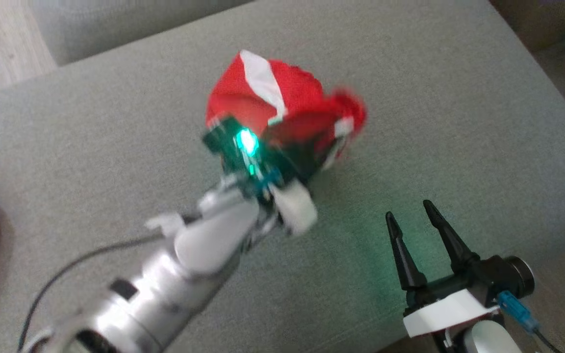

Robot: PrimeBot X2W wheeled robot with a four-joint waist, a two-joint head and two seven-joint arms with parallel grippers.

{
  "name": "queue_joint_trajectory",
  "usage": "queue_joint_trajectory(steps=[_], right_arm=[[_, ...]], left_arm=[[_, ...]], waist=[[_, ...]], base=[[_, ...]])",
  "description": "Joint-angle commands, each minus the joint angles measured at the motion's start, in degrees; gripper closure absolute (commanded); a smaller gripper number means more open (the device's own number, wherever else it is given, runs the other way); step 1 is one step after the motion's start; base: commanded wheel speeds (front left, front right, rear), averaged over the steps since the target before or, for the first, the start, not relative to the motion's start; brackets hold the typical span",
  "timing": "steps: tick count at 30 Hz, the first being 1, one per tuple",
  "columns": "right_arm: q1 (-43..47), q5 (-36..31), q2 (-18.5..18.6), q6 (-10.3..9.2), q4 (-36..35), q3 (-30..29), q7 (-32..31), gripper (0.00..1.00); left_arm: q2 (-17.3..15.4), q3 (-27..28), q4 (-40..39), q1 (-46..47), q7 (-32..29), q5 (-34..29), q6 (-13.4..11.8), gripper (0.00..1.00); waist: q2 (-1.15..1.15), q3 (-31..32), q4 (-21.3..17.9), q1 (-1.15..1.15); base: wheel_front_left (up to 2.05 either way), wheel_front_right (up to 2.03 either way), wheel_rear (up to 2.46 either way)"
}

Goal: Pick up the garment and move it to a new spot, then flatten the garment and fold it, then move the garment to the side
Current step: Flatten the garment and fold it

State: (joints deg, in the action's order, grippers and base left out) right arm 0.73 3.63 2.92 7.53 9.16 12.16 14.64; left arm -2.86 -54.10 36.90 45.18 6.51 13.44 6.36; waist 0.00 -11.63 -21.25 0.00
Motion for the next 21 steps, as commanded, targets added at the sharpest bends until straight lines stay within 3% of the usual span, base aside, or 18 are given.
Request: queue_joint_trajectory(steps=[1,6,10,14,17,21], right_arm=[[-0.28,0.27,0.14,-0.04,-1.41,1.19,0.36,0.0],[-0.03,-0.01,0.18,-0.04,-1.92,0.87,0.36,0.0],[-0.27,0.1,0.15,-0.04,-2.29,0.76,0.36,0.0],[-0.08,0.54,0.09,-0.04,-2.24,0.61,0.36,0.0],[-0.16,0.61,0.07,-0.04,-2.09,0.47,0.36,0.0],[-0.93,0.42,0.22,-0.04,-2.23,-0.11,0.36,0.0]], left_arm=[[-0.02,4.58,-4.75,6.58,1.5,4.25,-1.77,1.0],[-0.04,12.26,-7.54,14.7,1.69,12.5,-6.27,1.0],[-1.88,15.37,-6.24,15.12,-0.03,14.74,-7.57,1.0],[-4.88,17.02,-5.55,6.01,-0.62,18.68,-7.61,1.0],[-4.97,16.91,-5.46,-4.85,0.62,22.32,-6.89,1.0],[-4.24,14.29,-4.65,-15.49,4.0,22.63,-7.08,1.0]], waist=[[0.0,1.59,0.07,0.0],[0.0,2.4,1.51,0.0],[0.0,1.79,2.53,0.0],[0.0,0.63,4.26,0.0],[0.0,-0.48,5.73,0.0],[0.0,-1.48,7.65,0.0]], base=[[0.0,0.0,0.0],[0.0,0.0,0.0],[0.0,0.0,0.0],[0.0,0.0,0.0],[0.0,0.0,0.0],[0.0,0.0,0.0]])
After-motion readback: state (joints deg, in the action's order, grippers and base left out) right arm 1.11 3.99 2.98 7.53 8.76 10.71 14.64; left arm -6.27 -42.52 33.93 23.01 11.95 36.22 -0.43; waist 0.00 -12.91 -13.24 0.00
